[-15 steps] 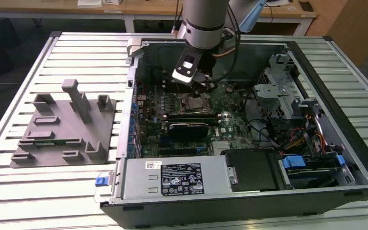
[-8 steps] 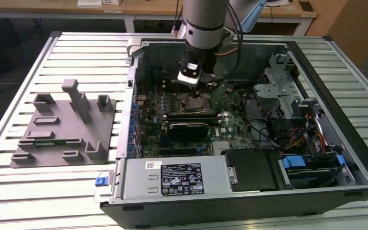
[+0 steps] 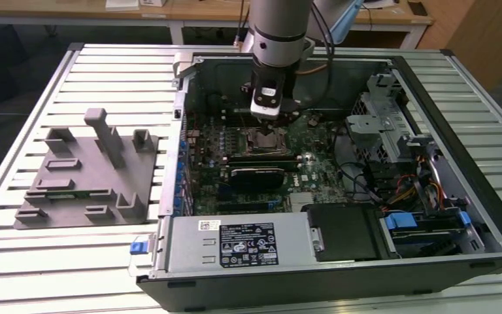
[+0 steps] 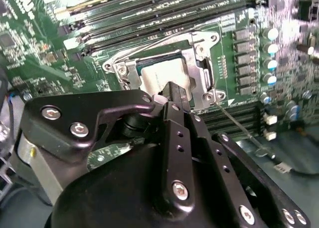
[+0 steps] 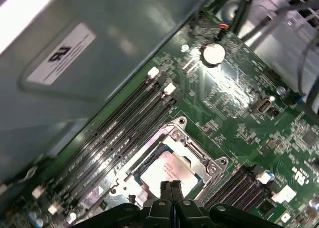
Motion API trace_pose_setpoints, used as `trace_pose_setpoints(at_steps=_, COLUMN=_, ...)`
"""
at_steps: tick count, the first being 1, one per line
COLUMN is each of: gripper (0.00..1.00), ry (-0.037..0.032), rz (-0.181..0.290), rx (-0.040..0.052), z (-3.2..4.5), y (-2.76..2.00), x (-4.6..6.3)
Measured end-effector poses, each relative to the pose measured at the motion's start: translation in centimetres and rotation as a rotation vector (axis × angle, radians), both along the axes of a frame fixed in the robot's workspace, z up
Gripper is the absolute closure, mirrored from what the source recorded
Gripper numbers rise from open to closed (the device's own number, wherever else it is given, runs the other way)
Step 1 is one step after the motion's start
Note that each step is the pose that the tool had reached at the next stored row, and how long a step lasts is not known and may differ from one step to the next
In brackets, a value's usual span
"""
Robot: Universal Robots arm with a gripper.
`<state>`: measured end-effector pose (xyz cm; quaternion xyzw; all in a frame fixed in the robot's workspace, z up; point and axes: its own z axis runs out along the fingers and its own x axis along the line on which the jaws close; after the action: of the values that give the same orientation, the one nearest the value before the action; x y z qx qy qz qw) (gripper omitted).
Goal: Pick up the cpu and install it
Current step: 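Close the cpu cover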
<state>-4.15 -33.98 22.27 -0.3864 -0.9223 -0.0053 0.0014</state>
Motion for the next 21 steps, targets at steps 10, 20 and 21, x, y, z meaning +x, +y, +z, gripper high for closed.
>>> trace_pose_setpoints(at_steps=10, gripper=0.89, ry=0.0, rz=0.179, rx=-0.0128, z=-0.04, y=0.0, x=0.0)
trace_pose_setpoints(at_steps=20, gripper=0.89, ry=0.0001, rz=0.35, rx=-0.0296, z=-0.08, y=0.0, x=0.0)
trace_pose_setpoints(at_steps=21, gripper=0.89, ry=-0.0002, rz=0.368, rx=-0.0296, z=-0.1, y=0.0, x=0.0)
